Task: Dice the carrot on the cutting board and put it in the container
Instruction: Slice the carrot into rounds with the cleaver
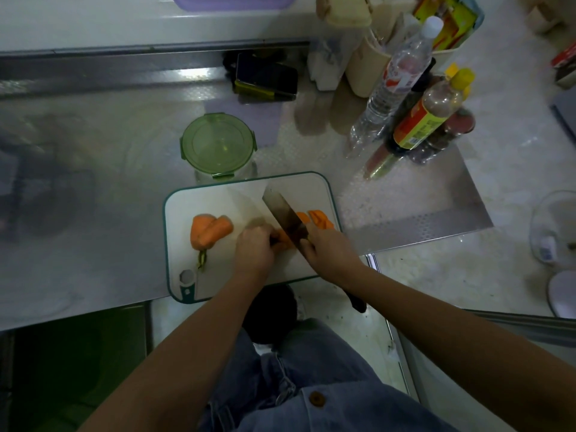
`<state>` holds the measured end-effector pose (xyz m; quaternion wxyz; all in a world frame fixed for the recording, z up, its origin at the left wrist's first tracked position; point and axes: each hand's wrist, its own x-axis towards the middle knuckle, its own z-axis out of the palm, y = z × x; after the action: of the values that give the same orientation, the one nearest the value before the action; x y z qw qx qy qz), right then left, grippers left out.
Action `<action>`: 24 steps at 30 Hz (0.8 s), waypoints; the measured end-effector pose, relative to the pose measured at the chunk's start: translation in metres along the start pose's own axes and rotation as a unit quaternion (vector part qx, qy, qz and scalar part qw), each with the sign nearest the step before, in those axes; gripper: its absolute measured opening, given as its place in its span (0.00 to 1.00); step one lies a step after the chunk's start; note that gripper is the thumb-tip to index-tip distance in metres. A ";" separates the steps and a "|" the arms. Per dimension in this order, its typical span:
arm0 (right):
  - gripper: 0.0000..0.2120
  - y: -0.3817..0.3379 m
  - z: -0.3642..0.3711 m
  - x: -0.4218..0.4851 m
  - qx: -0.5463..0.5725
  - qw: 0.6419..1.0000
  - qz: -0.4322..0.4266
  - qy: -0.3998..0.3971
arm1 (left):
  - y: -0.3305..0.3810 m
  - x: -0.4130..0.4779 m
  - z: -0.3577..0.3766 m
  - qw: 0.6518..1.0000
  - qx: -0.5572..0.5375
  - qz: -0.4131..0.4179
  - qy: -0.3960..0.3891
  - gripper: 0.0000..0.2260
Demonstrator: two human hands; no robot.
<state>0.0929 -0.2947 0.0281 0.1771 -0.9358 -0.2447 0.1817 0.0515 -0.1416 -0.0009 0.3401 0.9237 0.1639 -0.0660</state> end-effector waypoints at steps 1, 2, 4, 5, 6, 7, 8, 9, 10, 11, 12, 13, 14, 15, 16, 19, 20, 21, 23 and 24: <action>0.22 0.000 0.000 -0.001 0.001 1.000 -0.002 -0.002 | 0.000 0.000 0.000 1.000 -0.002 0.002 0.000 0.03; 0.23 0.000 -0.001 -0.001 0.001 1.000 -0.002 -0.006 | 0.000 0.000 0.000 1.000 -0.004 0.004 0.001 0.02; 0.23 0.000 -0.002 -0.002 -0.003 1.000 0.001 -0.018 | 0.000 0.000 0.000 1.000 0.000 0.005 0.003 0.01; 0.23 0.000 -0.002 -0.003 -0.008 1.000 0.003 -0.024 | 0.000 0.000 0.000 1.000 0.001 0.006 0.005 0.01; 0.23 0.000 -0.002 -0.004 -0.012 1.000 0.005 -0.028 | 0.000 0.000 0.000 1.000 0.000 0.006 0.007 0.00; 0.23 0.000 -0.001 -0.004 -0.013 0.999 0.008 -0.031 | 0.000 0.000 0.000 1.000 -0.001 0.007 0.007 0.01; 0.23 -0.001 0.000 -0.004 -0.010 0.999 0.014 -0.034 | -0.001 0.001 0.000 1.000 -0.002 0.007 0.003 0.01; 0.23 -0.002 0.001 -0.003 -0.006 0.999 0.024 -0.039 | -0.001 0.001 0.001 1.000 -0.004 0.009 0.001 0.02; 0.22 -0.003 0.003 -0.001 -0.003 0.998 0.034 -0.045 | -0.001 0.001 0.001 1.000 -0.008 0.011 -0.002 0.03; 0.21 -0.004 0.005 0.000 0.002 0.998 0.041 -0.049 | -0.001 0.002 0.000 1.000 -0.009 0.015 -0.004 0.03; 0.19 -0.006 0.007 0.001 0.008 0.998 0.043 -0.050 | -0.001 0.002 0.000 1.000 -0.007 0.020 -0.005 0.03; 0.17 -0.007 0.011 0.002 0.010 0.998 0.044 -0.048 | -0.001 0.002 -0.001 1.000 0.000 0.025 -0.005 0.03; 0.15 -0.008 0.013 0.001 0.007 0.998 0.044 -0.041 | 0.000 0.002 -0.002 1.000 0.007 0.027 -0.005 0.04; 0.13 -0.008 0.016 0.001 0.003 0.998 0.047 -0.035 | 0.001 0.002 -0.003 1.000 0.013 0.027 -0.005 0.04; 0.13 -0.008 0.017 0.001 0.002 0.999 0.046 -0.027 | 0.001 0.002 -0.005 1.000 0.014 0.027 -0.004 0.03; 0.14 -0.007 0.017 0.006 0.014 0.999 0.035 -0.010 | 0.002 0.001 -0.004 0.999 0.006 0.031 0.001 0.03; 0.16 -0.006 0.015 0.007 0.025 0.999 0.027 -0.002 | 0.001 0.002 -0.003 1.000 0.000 0.030 0.001 0.02; 0.18 -0.006 0.012 0.008 0.036 0.999 0.020 0.009 | 0.000 0.001 -0.003 1.000 -0.006 0.027 0.000 0.02; 0.19 -0.006 0.007 0.007 0.039 0.999 0.014 0.018 | -0.001 0.001 -0.002 1.000 -0.011 0.015 0.000 0.04; 0.19 -0.005 0.004 0.006 0.036 0.999 0.011 0.015 | -0.001 0.001 -0.003 1.000 -0.007 0.008 0.000 0.04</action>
<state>0.0940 -0.2863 0.0255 0.2127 -0.9340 -0.2249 0.1782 0.0521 -0.1391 0.0003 0.3474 0.9224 0.1572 -0.0618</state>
